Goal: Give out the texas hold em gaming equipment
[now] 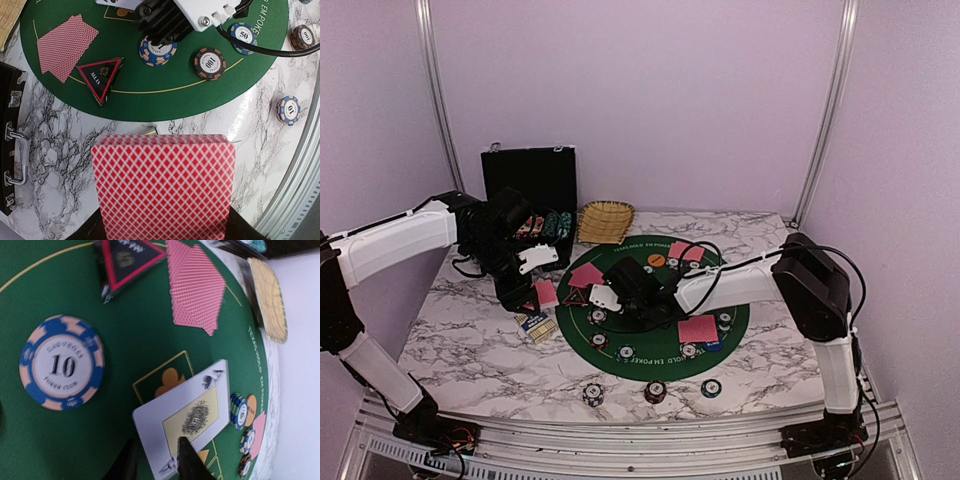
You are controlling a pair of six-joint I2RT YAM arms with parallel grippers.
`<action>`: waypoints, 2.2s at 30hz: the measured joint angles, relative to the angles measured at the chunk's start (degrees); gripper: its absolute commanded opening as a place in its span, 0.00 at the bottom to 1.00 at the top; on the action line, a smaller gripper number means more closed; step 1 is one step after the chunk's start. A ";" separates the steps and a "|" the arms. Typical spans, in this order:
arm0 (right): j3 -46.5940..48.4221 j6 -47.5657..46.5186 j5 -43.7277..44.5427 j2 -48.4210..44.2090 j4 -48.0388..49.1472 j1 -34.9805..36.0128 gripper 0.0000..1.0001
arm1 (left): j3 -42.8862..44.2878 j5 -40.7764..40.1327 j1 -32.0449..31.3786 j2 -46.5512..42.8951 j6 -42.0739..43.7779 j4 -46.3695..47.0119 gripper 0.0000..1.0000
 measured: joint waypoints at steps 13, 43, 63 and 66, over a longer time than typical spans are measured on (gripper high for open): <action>-2.49 4.74 -1.09 -2.14 -0.52 -0.33 0.98 | 0.00 0.68 0.00 0.00 0.04 0.00 0.00; 2.71 59.28 -56.54 -12.94 1.99 -18.93 0.99 | 1.09 1.11 0.00 -0.04 0.07 -0.24 0.00; 1.22 85.66 -71.58 -0.87 22.58 -9.70 0.96 | 3.32 1.62 0.00 -0.02 0.04 -0.57 0.00; 1.31 88.54 -72.37 0.00 26.01 -9.51 0.96 | 3.39 1.73 0.00 0.00 0.04 -0.55 0.00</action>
